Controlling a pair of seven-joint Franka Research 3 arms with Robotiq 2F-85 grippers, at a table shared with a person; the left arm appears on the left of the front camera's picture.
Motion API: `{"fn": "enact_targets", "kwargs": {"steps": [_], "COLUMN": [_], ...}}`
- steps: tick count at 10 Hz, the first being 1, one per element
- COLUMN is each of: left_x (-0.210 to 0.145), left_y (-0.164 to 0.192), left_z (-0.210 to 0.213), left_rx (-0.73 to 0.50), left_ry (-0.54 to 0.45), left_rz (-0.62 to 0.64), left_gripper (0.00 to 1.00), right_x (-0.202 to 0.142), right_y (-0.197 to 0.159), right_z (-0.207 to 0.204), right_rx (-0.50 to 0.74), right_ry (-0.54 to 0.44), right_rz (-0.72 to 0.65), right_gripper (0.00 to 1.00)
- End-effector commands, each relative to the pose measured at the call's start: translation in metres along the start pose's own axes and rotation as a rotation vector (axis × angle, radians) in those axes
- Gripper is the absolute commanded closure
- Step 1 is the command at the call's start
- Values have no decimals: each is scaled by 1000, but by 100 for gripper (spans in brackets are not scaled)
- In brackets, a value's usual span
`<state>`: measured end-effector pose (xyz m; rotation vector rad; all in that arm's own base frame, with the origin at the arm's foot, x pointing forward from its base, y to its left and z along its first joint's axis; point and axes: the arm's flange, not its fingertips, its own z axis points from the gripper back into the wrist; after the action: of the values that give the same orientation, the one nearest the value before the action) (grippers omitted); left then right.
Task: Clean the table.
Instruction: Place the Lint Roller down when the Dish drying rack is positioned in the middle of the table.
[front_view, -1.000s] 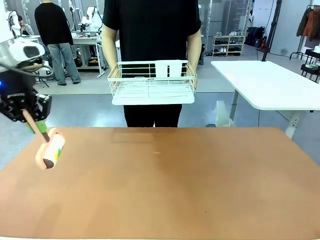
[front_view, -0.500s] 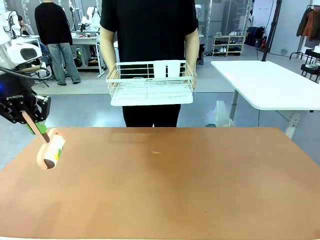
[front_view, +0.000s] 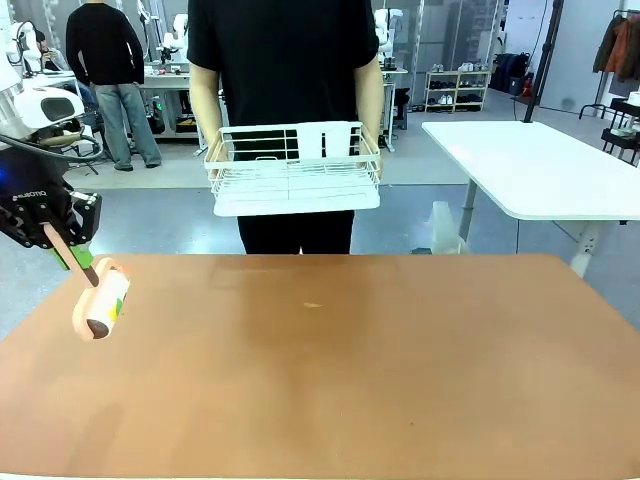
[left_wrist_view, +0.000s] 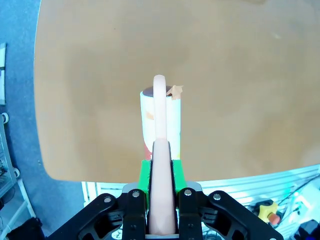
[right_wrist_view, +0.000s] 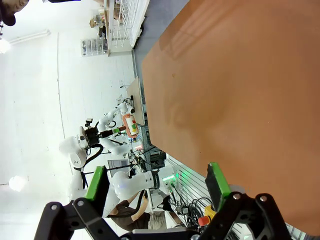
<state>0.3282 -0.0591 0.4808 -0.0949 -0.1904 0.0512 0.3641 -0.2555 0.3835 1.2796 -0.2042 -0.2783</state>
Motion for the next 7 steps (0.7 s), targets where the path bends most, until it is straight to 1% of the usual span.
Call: {"fn": "enact_targets", "kwargs": {"steps": [1, 7], "left_x": [-1, -1], "left_y": [1, 1], "left_z": [2, 2], "left_rx": [4, 4], "left_ry": [6, 6], "left_rz": [2, 2], "left_gripper": [79, 79], "right_x": [-4, -4], "right_y": [3, 3], "right_z": [-1, -1], "right_rx": [4, 4], "right_ry": [2, 2], "right_rz": [4, 4], "right_gripper": [0, 0]}}
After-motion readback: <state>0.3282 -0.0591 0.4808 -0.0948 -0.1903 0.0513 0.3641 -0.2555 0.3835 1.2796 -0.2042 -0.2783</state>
